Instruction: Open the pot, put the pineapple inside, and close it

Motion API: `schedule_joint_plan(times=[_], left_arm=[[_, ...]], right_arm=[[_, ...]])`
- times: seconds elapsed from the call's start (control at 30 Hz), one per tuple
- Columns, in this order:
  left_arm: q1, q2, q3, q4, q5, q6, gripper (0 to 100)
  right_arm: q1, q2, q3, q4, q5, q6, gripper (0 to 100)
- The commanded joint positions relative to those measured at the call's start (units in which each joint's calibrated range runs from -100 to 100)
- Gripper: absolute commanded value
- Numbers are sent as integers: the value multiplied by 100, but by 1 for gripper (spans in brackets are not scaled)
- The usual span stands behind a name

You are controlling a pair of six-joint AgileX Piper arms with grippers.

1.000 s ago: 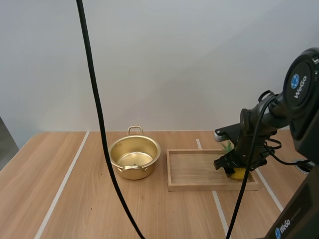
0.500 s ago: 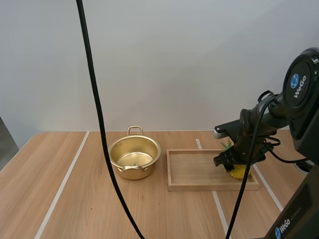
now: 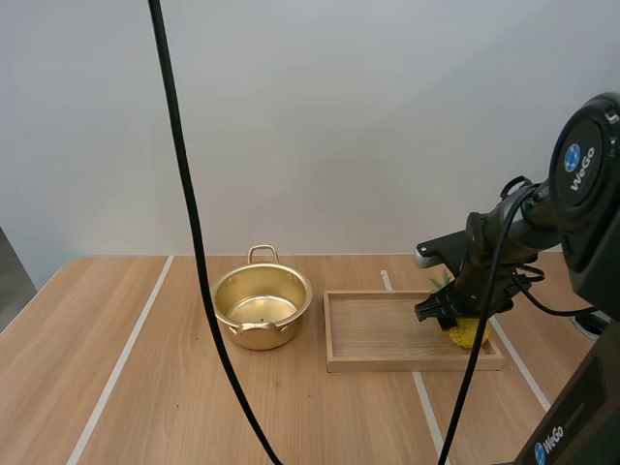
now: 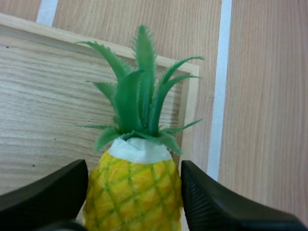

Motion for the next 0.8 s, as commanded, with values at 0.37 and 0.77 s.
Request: schedule_joint_plan(times=[0.37, 0.77], left_arm=[[-13, -31, -25, -53, -192, -62, 0], [-13, -31, -25, -53, -192, -62, 0]], right_arm=[[-19, -2352, 22, 1047, -967, -30, 0], [-19, -4774, 22, 2194, -1368, -30, 0]])
